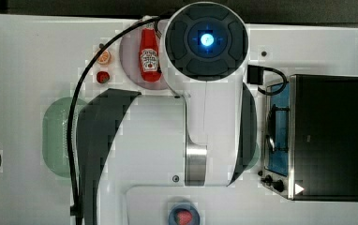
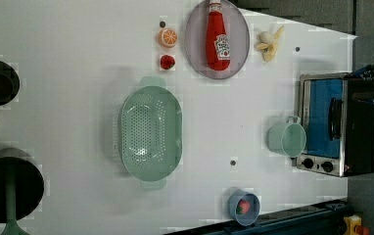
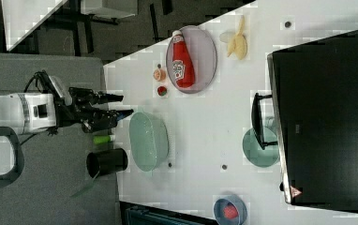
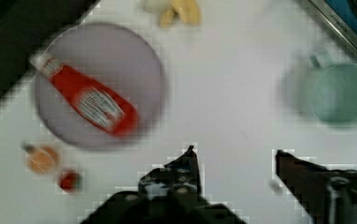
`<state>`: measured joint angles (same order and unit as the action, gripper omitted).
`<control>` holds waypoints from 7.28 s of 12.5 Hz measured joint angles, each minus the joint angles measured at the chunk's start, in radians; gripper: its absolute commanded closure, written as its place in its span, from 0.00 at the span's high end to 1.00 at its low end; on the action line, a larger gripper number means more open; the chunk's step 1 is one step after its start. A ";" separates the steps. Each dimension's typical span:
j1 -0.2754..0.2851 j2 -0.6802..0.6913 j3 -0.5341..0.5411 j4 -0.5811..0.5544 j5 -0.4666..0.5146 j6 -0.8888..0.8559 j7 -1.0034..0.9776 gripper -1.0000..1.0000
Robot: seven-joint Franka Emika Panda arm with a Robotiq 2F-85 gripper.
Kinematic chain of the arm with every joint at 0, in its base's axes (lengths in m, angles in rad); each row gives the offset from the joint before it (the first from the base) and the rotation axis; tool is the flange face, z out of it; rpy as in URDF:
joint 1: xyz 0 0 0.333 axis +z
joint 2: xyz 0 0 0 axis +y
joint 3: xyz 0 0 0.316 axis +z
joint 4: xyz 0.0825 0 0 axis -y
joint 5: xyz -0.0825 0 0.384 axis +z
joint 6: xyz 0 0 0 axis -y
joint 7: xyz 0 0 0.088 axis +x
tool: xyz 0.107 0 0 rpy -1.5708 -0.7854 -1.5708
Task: Drag strainer left to right.
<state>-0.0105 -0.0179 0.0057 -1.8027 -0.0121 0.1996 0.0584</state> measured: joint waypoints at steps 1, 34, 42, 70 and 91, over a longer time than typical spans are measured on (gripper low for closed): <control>0.001 -0.100 -0.002 -0.112 0.010 -0.099 0.022 0.79; 0.150 0.560 0.448 -0.283 -0.214 0.764 1.354 1.00; 0.206 0.578 0.344 -0.275 -0.213 0.819 1.377 1.00; -0.102 0.457 0.262 -0.480 -0.209 0.846 1.045 1.00; -0.209 0.411 0.032 -0.535 -0.221 0.865 0.756 1.00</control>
<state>-0.2198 0.3931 0.0378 -2.3379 -0.2327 1.0645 0.8140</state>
